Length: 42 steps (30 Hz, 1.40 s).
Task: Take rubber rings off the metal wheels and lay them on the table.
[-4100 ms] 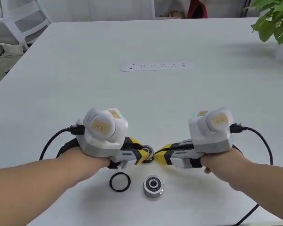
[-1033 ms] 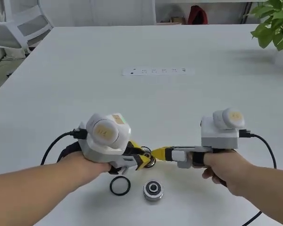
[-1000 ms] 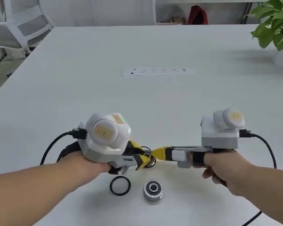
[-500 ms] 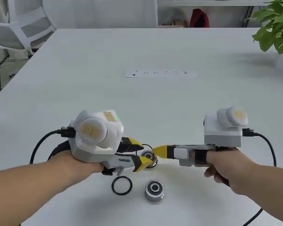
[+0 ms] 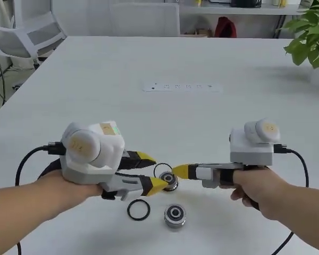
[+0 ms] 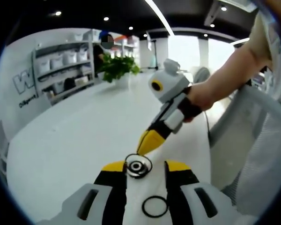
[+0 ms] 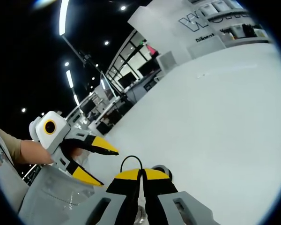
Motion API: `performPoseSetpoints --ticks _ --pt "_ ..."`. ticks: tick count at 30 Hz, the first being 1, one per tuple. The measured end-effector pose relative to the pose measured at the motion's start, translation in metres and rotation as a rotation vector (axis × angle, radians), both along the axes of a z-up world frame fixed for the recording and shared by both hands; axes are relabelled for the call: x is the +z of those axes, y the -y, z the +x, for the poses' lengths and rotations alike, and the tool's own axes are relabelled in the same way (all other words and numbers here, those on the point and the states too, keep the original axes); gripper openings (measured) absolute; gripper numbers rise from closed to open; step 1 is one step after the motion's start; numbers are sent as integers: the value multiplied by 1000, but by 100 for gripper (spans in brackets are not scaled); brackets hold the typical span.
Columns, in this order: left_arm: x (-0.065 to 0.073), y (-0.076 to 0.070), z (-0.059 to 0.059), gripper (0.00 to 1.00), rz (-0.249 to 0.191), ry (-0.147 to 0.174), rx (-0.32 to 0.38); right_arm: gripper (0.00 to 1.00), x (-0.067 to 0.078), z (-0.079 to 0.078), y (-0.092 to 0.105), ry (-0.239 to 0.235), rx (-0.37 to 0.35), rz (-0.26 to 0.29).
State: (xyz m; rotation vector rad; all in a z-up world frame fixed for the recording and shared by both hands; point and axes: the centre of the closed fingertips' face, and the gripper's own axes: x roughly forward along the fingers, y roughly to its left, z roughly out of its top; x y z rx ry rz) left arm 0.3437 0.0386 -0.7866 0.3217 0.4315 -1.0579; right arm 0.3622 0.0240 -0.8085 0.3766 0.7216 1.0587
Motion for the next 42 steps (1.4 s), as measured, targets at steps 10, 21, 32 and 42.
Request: performPoseSetpoints --ticks 10,21,32,42 --pt "4 -26 -10 39 -3 6 17 0 2 -4 -6 3 29 -15" --pt "6 -49 -22 45 -8 2 40 0 -1 -9 -20 -1 75 -36" --pt "4 -65 -34 49 -10 -10 57 0 -8 -18 -31 -4 119 -76" --pt "2 -75 -38 50 -13 -17 71 0 -26 -31 -40 -26 164 -145"
